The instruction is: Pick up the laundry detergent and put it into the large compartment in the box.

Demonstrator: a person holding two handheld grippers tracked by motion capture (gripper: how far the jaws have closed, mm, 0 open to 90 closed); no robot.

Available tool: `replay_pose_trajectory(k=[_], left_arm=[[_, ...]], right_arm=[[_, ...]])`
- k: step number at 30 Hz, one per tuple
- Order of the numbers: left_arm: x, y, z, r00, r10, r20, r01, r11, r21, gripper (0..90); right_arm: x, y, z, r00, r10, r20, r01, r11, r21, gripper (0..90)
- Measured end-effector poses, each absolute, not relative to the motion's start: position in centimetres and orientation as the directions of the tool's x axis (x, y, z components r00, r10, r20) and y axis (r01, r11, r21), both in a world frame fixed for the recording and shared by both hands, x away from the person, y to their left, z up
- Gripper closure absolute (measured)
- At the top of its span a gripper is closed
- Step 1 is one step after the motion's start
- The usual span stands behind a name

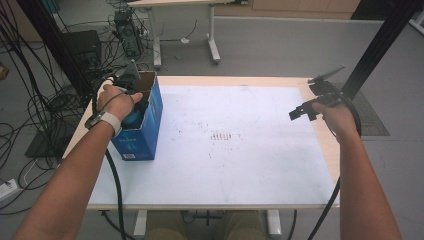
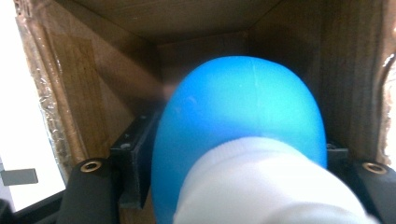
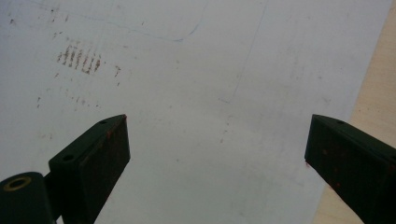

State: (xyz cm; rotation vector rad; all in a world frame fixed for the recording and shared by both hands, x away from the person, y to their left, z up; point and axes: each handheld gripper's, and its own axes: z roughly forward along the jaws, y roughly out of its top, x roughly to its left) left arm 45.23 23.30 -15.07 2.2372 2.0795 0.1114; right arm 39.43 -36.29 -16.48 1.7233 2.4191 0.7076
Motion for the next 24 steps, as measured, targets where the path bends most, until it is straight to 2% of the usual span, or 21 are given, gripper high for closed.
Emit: replay_pose_trajectory(k=[5,24], left_arm=[[45.2,23.7,-15.1,0.070,0.997,-0.015,0.991,-0.068,0.113,29.1],[45.0,24.6,-14.5,0.088,0.995,-0.049,0.991,-0.083,0.108,28.6]], right_arm=[[39.5,-36.2,-16.5,-0.363,0.912,0.191,0.872,0.260,0.416,6.5],[39.3,-36.2,-16.2,-0.368,0.910,0.191,0.868,0.263,0.422,6.5]])
